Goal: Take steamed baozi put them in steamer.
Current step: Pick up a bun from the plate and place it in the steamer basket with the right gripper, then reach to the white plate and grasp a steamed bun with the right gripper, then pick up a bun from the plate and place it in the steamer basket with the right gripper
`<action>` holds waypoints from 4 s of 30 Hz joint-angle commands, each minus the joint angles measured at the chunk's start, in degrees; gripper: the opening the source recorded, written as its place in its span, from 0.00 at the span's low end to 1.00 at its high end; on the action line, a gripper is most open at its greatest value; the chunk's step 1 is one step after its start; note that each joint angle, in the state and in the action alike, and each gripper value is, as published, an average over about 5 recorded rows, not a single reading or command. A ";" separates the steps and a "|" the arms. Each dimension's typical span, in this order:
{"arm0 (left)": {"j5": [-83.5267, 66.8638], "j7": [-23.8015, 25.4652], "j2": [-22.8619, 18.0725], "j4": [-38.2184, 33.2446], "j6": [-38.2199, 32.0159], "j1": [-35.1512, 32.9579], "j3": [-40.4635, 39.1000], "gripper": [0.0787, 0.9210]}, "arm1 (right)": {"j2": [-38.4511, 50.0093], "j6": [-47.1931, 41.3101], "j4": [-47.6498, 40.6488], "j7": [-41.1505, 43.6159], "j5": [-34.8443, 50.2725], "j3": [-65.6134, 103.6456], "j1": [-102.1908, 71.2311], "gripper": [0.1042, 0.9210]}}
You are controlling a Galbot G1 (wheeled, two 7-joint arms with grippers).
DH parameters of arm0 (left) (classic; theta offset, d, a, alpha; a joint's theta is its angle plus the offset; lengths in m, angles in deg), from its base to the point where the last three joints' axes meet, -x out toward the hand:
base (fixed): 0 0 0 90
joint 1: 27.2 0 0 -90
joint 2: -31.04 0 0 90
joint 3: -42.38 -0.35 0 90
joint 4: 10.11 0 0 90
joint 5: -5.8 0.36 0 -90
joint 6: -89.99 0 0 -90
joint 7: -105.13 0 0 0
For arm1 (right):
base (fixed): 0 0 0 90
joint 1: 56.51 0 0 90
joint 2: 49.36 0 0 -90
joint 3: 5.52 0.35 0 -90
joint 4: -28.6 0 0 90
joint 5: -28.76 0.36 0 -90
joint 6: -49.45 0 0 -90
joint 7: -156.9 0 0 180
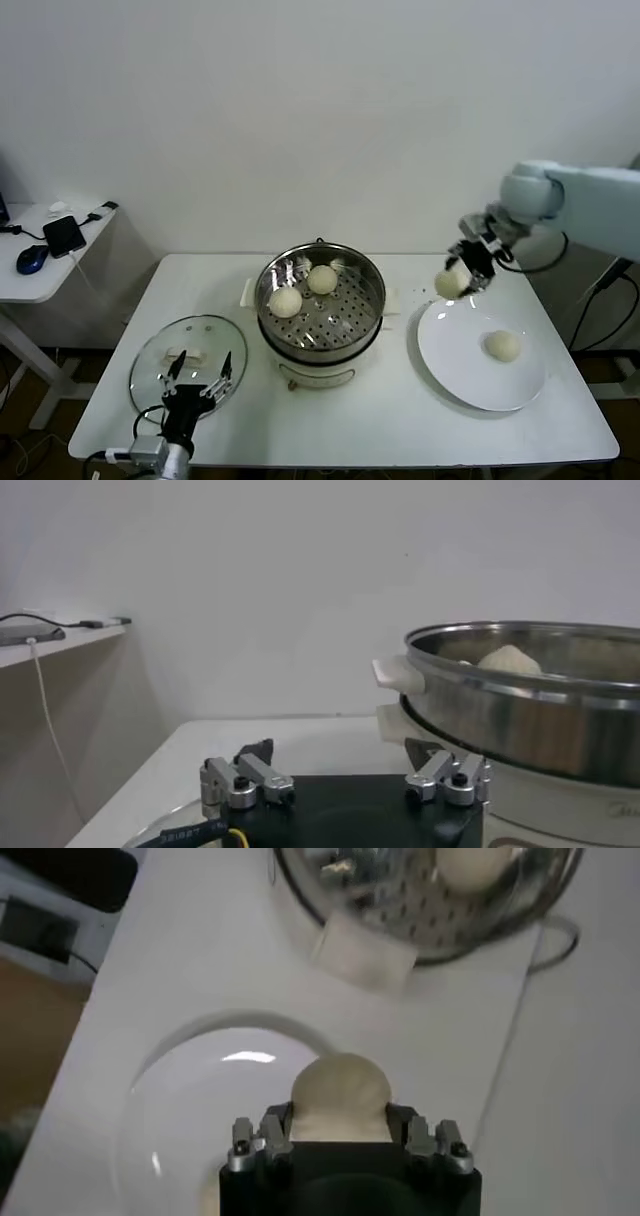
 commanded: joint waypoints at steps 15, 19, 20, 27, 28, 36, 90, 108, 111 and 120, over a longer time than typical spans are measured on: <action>-0.41 -0.05 -0.39 0.60 0.08 0.50 0.62 0.88 | -23.73 23.03 6.09 -9.75 -29.46 8.63 -14.39 0.64; -0.43 -0.05 -0.42 0.67 0.13 0.50 0.64 0.88 | -25.32 23.05 2.84 -10.67 -31.40 9.31 -17.02 0.64; -0.47 -0.05 -0.36 0.71 0.11 0.50 0.68 0.88 | -25.61 23.14 2.01 -10.80 -31.81 9.44 -17.54 0.64; -1.17 -0.05 -0.08 0.61 0.13 0.47 0.92 0.88 | -26.11 23.79 -1.34 -10.62 -31.52 9.23 -18.69 0.64; -1.19 -0.05 -0.06 0.61 0.12 0.45 0.91 0.88 | -26.05 23.94 -1.67 -10.67 -31.23 9.14 -18.69 0.64; -1.24 -0.07 -0.14 0.46 0.15 0.50 0.75 0.88 | -24.44 25.53 -3.07 -11.82 -25.37 9.49 -16.56 0.80; 0.57 -0.18 -2.00 -0.18 -0.80 -2.87 1.76 0.88 | 11.45 -3.01 -29.79 -3.56 -11.45 21.71 -44.56 0.88; 0.70 -0.32 -2.00 -0.95 -0.93 -3.30 1.44 0.88 | 12.48 -4.24 -24.37 -5.20 -11.06 19.09 -38.80 0.68; 0.69 -0.30 -1.88 -1.42 -0.95 -3.51 1.41 0.88 | 13.70 -5.17 -19.82 -4.72 -7.42 13.17 -30.34 0.65; 0.76 -0.12 -1.43 -3.19 -0.29 -3.41 0.72 0.88 | 5.86 -11.45 -1.94 -4.65 19.99 -11.04 9.63 0.64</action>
